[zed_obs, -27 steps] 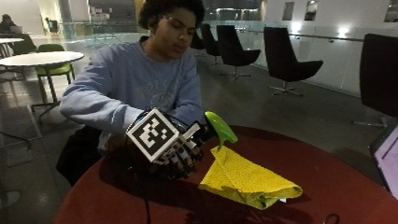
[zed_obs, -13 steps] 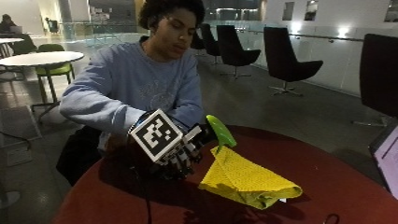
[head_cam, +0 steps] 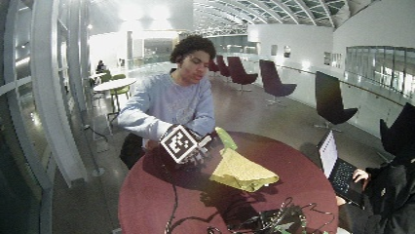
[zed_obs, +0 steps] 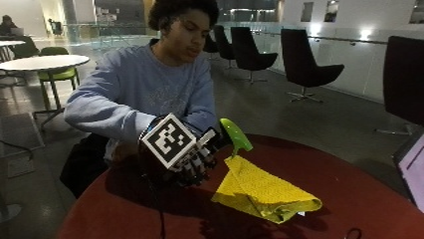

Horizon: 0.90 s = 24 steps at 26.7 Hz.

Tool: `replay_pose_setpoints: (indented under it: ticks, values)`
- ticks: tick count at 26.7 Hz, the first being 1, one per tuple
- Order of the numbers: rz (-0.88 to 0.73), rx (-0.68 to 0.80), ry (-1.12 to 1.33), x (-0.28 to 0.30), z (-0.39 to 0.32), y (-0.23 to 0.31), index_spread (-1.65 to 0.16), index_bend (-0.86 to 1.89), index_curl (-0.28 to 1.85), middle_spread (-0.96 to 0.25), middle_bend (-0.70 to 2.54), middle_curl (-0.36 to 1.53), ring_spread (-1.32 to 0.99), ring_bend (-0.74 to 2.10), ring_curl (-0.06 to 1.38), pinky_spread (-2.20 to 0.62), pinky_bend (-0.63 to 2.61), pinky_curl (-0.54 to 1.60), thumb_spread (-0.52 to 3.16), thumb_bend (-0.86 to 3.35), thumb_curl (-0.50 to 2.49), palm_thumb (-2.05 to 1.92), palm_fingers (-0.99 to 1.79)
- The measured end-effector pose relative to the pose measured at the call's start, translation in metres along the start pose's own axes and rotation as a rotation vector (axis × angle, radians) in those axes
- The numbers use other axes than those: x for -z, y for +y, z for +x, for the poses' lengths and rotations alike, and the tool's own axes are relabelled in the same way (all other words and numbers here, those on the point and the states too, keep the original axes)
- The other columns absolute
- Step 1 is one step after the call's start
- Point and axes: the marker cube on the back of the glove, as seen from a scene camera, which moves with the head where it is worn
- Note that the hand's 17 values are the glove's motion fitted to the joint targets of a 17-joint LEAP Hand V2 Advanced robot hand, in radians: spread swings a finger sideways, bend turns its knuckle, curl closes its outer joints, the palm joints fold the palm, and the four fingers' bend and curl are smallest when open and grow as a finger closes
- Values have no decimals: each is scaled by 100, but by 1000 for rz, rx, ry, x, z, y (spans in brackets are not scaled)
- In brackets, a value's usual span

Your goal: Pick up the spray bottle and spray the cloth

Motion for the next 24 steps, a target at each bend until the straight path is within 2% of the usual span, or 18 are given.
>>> replay_pose_setpoints:
  ticks: [5,14,18,24]
  values:
    - [41,162,-141,-12,-25,4,-26,12,29,-2,18,39,5,44,35,28,36,36,78,-2,71,106,87]
    - [164,656,-420,-81,-122,-1,-26,12,30,-2,18,39,4,44,35,26,34,36,77,-2,71,106,87]
    - [189,760,-469,-130,-166,-21,-27,12,30,-2,19,39,4,44,35,25,34,36,77,-2,71,107,88]
    - [162,795,-465,-193,-210,-52,-28,12,30,-2,18,39,4,44,35,24,33,36,76,-2,71,107,88]
